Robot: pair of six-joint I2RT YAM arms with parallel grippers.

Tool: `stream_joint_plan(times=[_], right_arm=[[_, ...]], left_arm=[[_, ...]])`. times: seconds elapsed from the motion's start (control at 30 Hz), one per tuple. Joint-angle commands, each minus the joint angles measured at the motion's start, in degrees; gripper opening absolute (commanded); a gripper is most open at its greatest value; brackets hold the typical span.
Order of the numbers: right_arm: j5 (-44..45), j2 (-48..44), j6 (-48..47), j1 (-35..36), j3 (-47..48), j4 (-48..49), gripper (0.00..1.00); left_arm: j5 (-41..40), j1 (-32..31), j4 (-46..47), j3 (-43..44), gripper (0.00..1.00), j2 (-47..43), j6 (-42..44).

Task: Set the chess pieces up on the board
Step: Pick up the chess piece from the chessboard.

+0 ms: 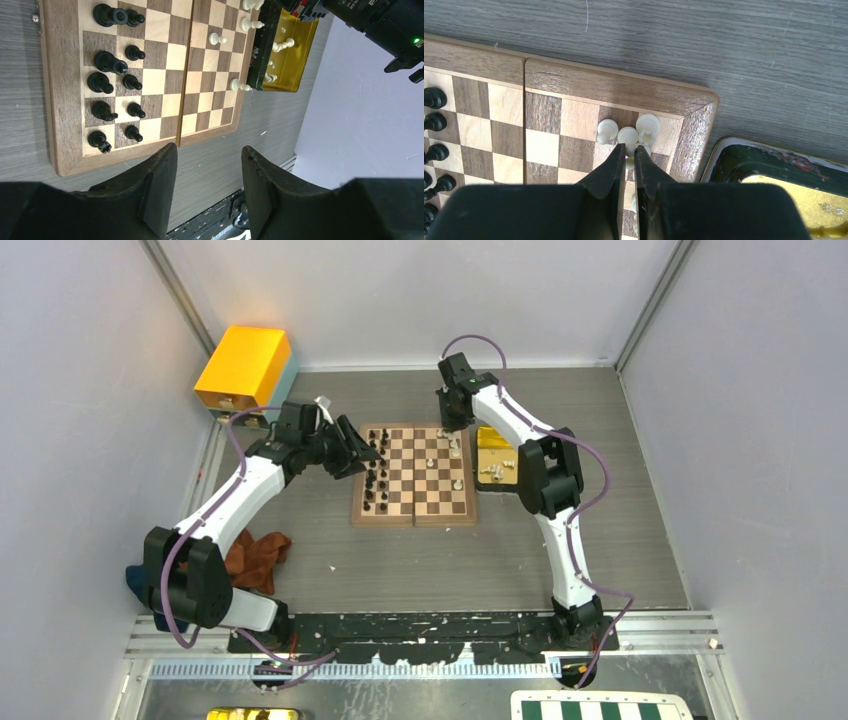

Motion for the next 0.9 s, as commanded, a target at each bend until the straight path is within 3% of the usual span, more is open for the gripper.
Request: stream_joint_plan(times=[0.0, 0.87], right_arm=[[0.72, -3.68, -1.29, -0.16, 1.21, 1.41, 0.11], [1.43, -6.79, -2.22, -0.08, 0.08, 2.29, 0.11]], left_arm=[[0.99, 0.43, 1.8, 1.41, 0.51, -1.3, 0.91], [1.01, 0.43, 1.84, 0.67, 0.51, -2.28, 0.73]])
